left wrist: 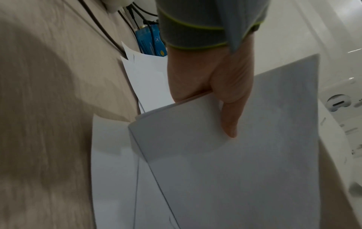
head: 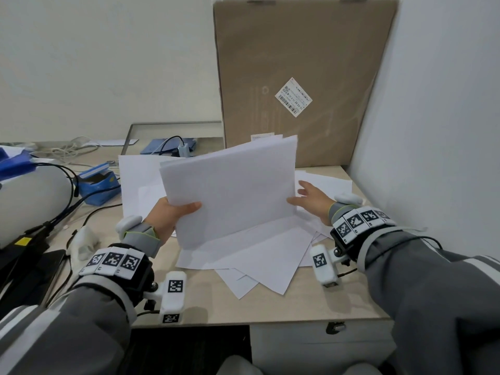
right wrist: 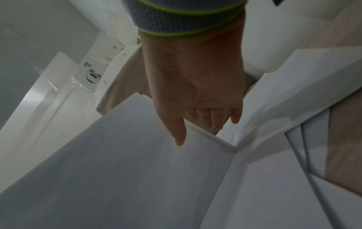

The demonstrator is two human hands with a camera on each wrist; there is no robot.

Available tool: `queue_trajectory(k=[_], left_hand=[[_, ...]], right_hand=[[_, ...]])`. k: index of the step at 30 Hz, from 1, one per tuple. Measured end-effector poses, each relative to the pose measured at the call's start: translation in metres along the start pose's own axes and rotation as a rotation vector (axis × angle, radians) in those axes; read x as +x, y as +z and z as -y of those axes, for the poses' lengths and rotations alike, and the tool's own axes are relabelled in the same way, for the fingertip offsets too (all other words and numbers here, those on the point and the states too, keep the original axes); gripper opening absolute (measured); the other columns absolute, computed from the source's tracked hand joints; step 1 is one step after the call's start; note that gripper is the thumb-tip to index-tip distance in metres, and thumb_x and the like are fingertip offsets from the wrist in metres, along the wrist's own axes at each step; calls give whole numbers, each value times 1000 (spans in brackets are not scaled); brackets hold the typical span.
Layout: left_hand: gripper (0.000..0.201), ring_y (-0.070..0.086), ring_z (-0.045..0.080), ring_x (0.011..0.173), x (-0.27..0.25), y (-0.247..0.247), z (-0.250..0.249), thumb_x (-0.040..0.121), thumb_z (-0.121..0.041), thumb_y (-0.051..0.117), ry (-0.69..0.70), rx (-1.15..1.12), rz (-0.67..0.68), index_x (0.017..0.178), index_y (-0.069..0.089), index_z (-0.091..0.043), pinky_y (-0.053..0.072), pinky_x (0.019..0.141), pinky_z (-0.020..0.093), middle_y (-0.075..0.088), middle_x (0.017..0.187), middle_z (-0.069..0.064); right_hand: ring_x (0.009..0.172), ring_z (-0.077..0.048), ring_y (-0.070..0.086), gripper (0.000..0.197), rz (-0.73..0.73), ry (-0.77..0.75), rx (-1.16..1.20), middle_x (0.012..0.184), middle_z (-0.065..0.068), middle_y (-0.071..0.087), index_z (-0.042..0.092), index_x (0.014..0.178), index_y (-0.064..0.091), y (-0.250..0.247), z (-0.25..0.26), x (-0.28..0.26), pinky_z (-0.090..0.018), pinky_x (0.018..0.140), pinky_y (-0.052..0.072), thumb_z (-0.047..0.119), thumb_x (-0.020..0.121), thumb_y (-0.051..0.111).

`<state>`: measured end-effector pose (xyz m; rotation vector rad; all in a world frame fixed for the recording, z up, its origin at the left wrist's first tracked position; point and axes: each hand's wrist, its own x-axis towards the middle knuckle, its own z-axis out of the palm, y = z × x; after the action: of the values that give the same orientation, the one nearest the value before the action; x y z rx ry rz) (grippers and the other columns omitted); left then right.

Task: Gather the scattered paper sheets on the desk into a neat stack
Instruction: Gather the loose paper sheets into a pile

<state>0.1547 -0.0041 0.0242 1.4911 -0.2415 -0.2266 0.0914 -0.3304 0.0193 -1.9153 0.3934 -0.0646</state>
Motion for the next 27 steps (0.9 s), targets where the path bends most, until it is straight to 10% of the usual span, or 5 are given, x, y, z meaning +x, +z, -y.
queue_trajectory(k=[2, 5, 9, 15, 27], left_hand=[[30, 66, 29, 96, 1, -3, -4, 73, 2, 74, 14, -17, 20, 97, 69, -15, 54, 87, 43, 76, 92, -1], [42, 63, 32, 103, 0, -6, -10, 65, -6, 73, 19, -31, 83, 105, 67, -14, 52, 90, 47, 70, 110, 11], [58, 66, 27, 101, 0, -5, -11, 52, -21, 84, 17, -38, 140, 107, 66, -18, 55, 86, 45, 69, 113, 10], [40, 70, 22, 96, 0, -3, -16, 69, -14, 69, -4, -84, 124, 109, 65, -19, 59, 80, 37, 74, 106, 2], [43, 64, 29, 106, -13, 7, -3, 67, -14, 75, -88, -2, 54, 109, 65, -19, 51, 92, 46, 68, 117, 8]], right_hand=[[141, -23, 32, 91, -52, -54, 70, 153, -7, 32, 16, 152, 18, -2, 4, 1, -30, 103, 33, 18, 80, 75], [116, -14, 56, 61, -7, -146, 210, 129, -5, 60, 13, 130, 51, -7, 13, -2, -30, 102, 43, 5, 75, 77], [86, 2, 67, 35, 164, -203, 258, 106, 2, 69, 20, 105, 65, -2, 24, -13, -10, 72, 51, -3, 79, 70], [95, -20, 67, 21, 119, -162, 400, 107, -7, 70, 9, 103, 67, 0, 28, -18, -30, 85, 52, 2, 84, 67], [97, -25, 63, 38, 52, 20, 265, 116, -13, 65, 2, 122, 59, 16, 13, -47, -28, 74, 51, 2, 84, 66]])
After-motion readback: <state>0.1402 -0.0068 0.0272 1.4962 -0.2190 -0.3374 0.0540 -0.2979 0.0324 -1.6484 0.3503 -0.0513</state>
